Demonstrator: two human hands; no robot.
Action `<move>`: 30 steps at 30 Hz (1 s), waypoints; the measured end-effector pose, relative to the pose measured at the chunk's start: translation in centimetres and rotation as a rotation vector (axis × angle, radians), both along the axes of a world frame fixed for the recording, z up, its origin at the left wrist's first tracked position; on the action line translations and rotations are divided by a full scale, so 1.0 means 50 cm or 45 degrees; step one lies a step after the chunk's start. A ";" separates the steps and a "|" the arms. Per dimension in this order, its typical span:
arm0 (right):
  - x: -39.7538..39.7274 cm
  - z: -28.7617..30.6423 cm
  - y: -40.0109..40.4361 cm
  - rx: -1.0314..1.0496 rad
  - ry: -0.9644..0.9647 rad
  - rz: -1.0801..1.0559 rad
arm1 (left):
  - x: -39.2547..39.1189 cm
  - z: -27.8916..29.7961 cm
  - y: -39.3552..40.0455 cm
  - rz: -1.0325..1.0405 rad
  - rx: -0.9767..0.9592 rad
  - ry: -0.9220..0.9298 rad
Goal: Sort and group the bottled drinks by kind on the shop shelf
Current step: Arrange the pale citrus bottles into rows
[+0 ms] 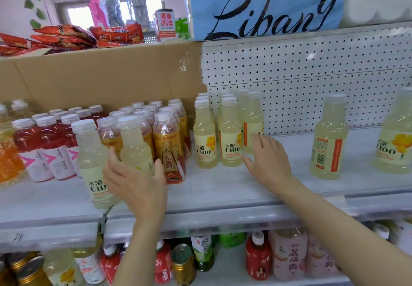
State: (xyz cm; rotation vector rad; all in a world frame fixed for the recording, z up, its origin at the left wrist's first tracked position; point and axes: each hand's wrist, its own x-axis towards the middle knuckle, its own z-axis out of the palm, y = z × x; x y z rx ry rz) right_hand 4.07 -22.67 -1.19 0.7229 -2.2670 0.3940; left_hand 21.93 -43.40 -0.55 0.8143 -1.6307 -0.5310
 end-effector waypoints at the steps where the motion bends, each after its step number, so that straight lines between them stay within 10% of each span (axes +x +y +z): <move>1: 0.004 0.000 0.009 -0.006 -0.019 -0.004 | 0.002 -0.005 -0.021 -0.080 0.118 -0.014; 13: 0.030 0.008 0.218 -0.932 0.307 -0.109 | -0.014 -0.011 0.069 -0.538 0.259 0.126; 22: -0.060 0.019 0.258 -1.364 -0.919 0.169 | -0.151 0.017 0.174 -0.855 0.350 0.051; 30: -0.097 0.028 0.113 -0.967 -1.010 0.350 | -0.202 0.014 0.164 -0.843 0.414 0.048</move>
